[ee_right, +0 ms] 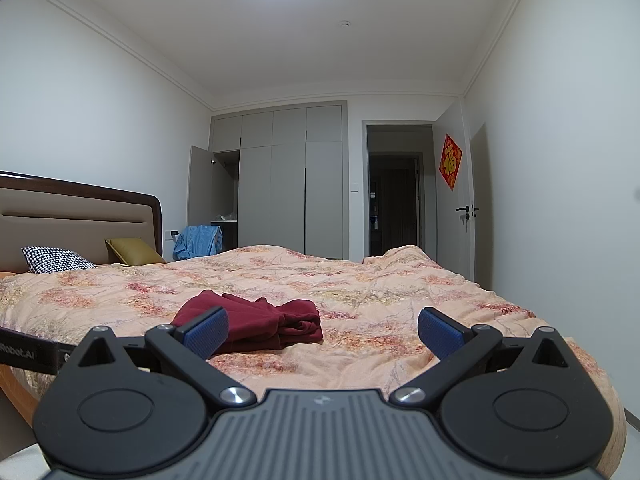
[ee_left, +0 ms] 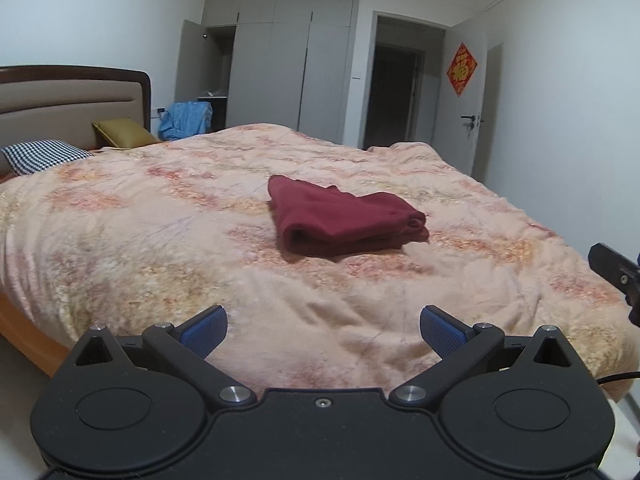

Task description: Fold small clothes

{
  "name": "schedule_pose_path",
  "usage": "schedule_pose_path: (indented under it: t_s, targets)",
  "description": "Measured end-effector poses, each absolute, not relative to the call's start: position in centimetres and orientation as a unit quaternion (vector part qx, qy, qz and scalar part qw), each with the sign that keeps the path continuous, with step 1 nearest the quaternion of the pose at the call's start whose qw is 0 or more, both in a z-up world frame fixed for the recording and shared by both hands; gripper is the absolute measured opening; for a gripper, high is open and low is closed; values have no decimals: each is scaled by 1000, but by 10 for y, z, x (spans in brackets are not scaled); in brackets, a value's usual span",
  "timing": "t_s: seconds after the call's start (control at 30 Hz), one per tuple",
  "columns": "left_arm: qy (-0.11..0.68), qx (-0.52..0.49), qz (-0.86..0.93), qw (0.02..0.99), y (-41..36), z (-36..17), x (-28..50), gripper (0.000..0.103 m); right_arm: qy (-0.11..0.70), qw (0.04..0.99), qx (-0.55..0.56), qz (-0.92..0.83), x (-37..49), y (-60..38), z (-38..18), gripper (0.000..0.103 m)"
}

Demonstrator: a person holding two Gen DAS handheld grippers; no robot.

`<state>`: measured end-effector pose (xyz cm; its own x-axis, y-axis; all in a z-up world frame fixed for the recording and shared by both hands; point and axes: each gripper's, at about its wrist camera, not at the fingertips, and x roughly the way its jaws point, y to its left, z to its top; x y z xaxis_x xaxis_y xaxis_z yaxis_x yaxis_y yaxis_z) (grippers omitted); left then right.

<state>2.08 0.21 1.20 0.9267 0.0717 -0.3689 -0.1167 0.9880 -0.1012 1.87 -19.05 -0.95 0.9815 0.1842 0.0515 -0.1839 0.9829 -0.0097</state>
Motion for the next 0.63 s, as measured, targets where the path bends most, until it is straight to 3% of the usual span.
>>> schedule_pose_path:
  t_s: [0.63]
  targets:
    - [183,-55,28,981,-2,15,21,102,-26,995,-2,92,19,-191,-9,103]
